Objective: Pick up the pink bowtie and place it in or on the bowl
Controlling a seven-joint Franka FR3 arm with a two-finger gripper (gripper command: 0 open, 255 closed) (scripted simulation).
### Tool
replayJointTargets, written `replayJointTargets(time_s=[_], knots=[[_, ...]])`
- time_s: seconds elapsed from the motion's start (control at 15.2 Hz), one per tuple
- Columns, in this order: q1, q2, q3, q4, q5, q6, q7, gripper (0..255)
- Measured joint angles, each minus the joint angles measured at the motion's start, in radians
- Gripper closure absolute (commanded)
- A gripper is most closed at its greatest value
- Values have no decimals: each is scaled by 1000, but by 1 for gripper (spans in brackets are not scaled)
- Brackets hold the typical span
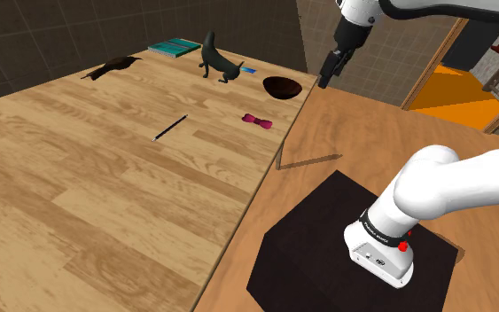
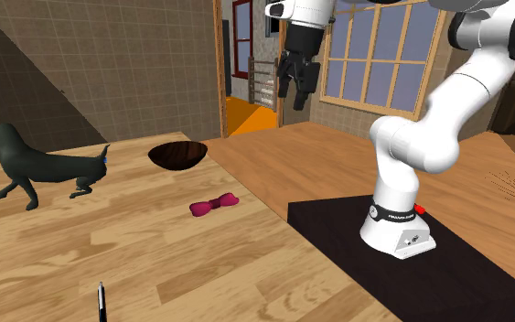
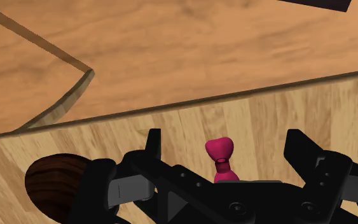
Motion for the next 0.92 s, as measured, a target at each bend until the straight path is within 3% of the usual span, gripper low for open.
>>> replayJointTargets(time_s=[0.26, 0.92], knots=[[2, 68, 1, 1, 4, 51, 5, 0], [13, 425, 19, 69, 21, 270, 34, 0]])
